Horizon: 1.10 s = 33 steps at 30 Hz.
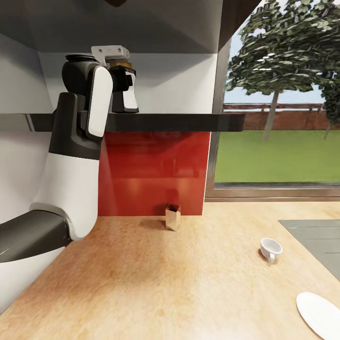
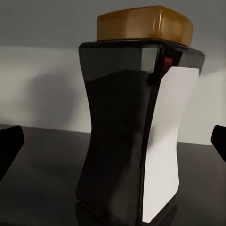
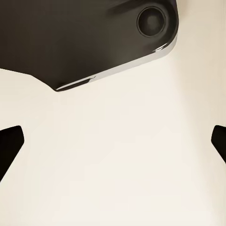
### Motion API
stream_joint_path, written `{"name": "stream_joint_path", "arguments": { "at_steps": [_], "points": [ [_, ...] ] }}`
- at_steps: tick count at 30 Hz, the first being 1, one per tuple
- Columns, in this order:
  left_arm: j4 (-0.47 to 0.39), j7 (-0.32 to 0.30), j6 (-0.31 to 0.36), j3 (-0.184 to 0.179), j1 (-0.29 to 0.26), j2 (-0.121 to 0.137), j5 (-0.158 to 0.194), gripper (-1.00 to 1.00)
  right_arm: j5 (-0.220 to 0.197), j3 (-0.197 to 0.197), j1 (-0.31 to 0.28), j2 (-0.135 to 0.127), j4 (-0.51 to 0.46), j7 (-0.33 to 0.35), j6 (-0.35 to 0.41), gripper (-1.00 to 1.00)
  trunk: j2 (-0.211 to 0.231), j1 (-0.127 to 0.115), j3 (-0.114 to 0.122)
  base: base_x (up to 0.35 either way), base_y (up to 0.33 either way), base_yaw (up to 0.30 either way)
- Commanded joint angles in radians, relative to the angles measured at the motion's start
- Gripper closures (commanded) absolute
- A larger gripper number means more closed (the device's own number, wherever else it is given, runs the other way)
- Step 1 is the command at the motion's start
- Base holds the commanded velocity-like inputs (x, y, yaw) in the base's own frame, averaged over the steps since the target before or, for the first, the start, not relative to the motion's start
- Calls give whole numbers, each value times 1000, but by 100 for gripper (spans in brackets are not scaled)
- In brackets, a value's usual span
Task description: Set up a coffee station on the kitchen countertop: keep the coffee maker on the countertop, move the bottle of coffee from the kitchen shelf to the counter next to the coffee maker, place a paper coffee filter on top of the coffee maker, put the saucer next to the coffee maker with the coffee cup on the saucer, and place the electric kettle next to the coffee maker.
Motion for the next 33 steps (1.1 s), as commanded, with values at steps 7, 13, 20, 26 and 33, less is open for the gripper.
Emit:
{"name": "stream_joint_path", "arguments": {
  "at_steps": [7,13,20,26,33],
  "points": [
    [0,10,2,-1,-1,0,10,-100,2,-8,0,0,-1,6,-3,-100,-1,0,-1,29,0,0],
    [0,10,2,-1,-1,0,10,-100,2,-8,0,0,-1,6,-3,-100,-1,0,-1,90,0,0],
    [1,10,2,-1,-1,0,10,-100,28,-8,5,0,-1,5,-3,-100,-1,0,-1,29,0,0],
    [1,10,2,-1,-1,0,10,-100,65,-8,9,0,-1,4,-3,-100,-1,0,-1,93,0,0],
    [1,9,2,-1,-1,0,10,-100,68,-8,9,0,-1,4,-3,-100,-1,0,-1,70,0,0]
  ]
}}
